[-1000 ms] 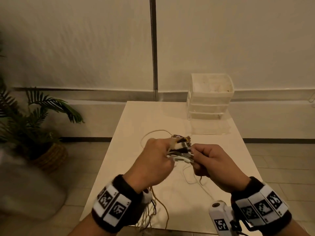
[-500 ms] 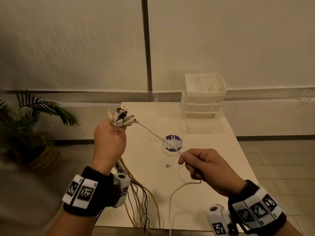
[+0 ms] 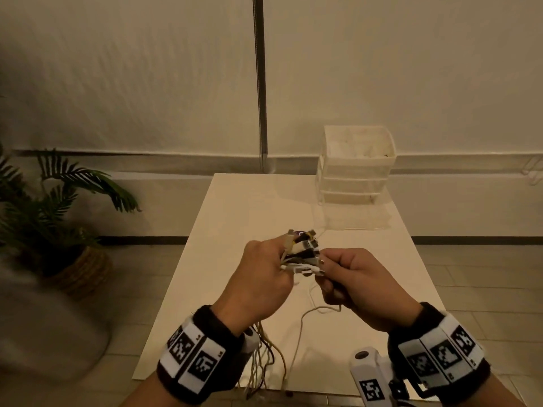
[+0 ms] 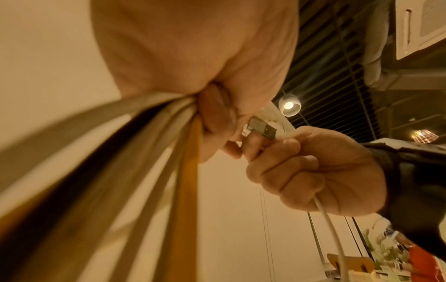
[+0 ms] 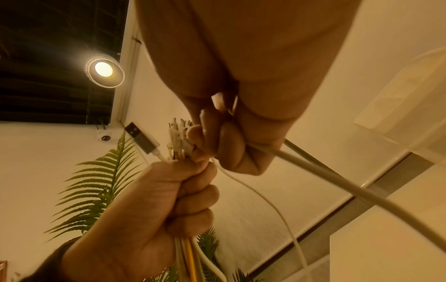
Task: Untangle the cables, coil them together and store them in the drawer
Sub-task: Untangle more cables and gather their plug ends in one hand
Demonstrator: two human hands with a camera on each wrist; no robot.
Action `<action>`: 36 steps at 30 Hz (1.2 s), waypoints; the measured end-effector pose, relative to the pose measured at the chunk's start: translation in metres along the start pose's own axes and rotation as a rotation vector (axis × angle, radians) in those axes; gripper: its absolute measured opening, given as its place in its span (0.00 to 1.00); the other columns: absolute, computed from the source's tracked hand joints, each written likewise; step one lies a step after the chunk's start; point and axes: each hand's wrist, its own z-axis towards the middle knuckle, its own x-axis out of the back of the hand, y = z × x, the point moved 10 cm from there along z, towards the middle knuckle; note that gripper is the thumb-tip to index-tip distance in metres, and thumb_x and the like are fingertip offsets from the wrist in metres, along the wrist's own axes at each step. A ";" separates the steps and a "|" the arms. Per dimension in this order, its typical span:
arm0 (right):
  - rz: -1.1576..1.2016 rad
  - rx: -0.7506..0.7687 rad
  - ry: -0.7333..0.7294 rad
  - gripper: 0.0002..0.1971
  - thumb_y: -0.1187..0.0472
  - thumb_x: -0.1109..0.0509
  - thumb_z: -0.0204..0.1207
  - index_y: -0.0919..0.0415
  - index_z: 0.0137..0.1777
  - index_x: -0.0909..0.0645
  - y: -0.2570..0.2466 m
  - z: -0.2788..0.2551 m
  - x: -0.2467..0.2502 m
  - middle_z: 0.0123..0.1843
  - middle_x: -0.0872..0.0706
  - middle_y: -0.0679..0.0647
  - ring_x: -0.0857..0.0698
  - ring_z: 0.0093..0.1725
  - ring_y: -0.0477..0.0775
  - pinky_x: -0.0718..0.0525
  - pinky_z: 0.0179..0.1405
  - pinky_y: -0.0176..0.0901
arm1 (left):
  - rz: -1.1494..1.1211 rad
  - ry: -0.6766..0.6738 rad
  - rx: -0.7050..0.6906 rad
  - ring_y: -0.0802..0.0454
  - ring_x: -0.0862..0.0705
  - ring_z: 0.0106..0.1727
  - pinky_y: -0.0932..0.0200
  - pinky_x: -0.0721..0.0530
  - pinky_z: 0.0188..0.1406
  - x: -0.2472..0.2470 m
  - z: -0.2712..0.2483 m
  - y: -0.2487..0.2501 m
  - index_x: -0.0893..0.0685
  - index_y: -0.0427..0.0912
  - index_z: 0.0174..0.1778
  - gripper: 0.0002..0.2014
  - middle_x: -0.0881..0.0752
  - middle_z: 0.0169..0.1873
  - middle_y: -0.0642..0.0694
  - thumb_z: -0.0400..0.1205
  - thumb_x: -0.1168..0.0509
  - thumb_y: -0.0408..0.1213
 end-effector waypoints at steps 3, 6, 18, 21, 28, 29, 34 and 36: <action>0.016 0.018 -0.008 0.18 0.65 0.42 0.84 0.63 0.37 0.15 0.000 -0.002 -0.001 0.26 0.26 0.57 0.35 0.23 0.48 0.35 0.25 0.36 | 0.047 0.026 0.004 0.62 0.16 0.37 0.70 0.23 0.34 0.011 0.002 -0.002 0.11 0.49 0.45 0.18 0.13 0.33 0.62 0.75 0.39 0.21; 0.018 0.027 -0.002 0.14 0.64 0.40 0.84 0.69 0.46 0.14 0.004 -0.004 0.004 0.27 0.26 0.56 0.35 0.23 0.48 0.34 0.26 0.38 | 0.054 0.180 0.100 0.71 0.17 0.35 0.76 0.25 0.30 0.042 0.007 -0.014 0.10 0.52 0.45 0.16 0.16 0.31 0.67 0.82 0.36 0.24; 0.054 -0.019 0.010 0.13 0.63 0.39 0.82 0.70 0.43 0.17 0.024 -0.011 0.005 0.26 0.31 0.57 0.40 0.24 0.50 0.41 0.28 0.44 | -0.124 0.224 0.134 0.64 0.13 0.46 0.68 0.21 0.28 0.061 -0.001 -0.023 0.13 0.49 0.63 0.16 0.12 0.47 0.63 0.85 0.37 0.27; 0.077 -0.005 -0.017 0.14 0.59 0.38 0.78 0.72 0.44 0.17 0.017 -0.010 -0.001 0.25 0.30 0.56 0.40 0.25 0.52 0.41 0.27 0.44 | -0.047 0.018 0.055 0.71 0.13 0.45 0.75 0.20 0.43 0.018 -0.002 -0.011 0.10 0.56 0.53 0.18 0.12 0.42 0.66 0.82 0.34 0.25; 0.133 -0.001 -0.041 0.16 0.57 0.35 0.77 0.73 0.49 0.17 0.019 -0.011 -0.004 0.27 0.28 0.56 0.37 0.24 0.50 0.40 0.27 0.44 | 0.036 0.068 0.051 0.63 0.17 0.33 0.73 0.25 0.29 0.021 -0.001 -0.013 0.12 0.57 0.40 0.22 0.15 0.29 0.69 0.79 0.37 0.21; 0.144 -0.002 -0.045 0.14 0.58 0.34 0.79 0.72 0.49 0.16 0.021 -0.012 -0.004 0.27 0.27 0.57 0.37 0.24 0.49 0.39 0.27 0.43 | 0.030 0.110 0.082 0.65 0.18 0.30 0.75 0.28 0.25 0.030 0.001 -0.016 0.12 0.59 0.39 0.22 0.16 0.27 0.72 0.80 0.37 0.21; 0.149 -0.027 -0.051 0.14 0.58 0.36 0.76 0.69 0.47 0.15 0.032 -0.019 0.003 0.27 0.27 0.57 0.37 0.24 0.48 0.40 0.27 0.43 | -0.019 0.313 0.242 0.62 0.25 0.22 0.71 0.31 0.18 0.077 0.002 -0.041 0.12 0.46 0.44 0.11 0.22 0.25 0.59 0.87 0.38 0.35; 0.120 -0.037 -0.056 0.14 0.58 0.36 0.76 0.68 0.46 0.14 0.036 -0.021 0.004 0.26 0.27 0.56 0.37 0.24 0.49 0.40 0.27 0.44 | -0.011 0.378 0.310 0.60 0.29 0.23 0.70 0.34 0.19 0.091 -0.001 -0.056 0.12 0.43 0.45 0.11 0.23 0.26 0.55 0.87 0.39 0.37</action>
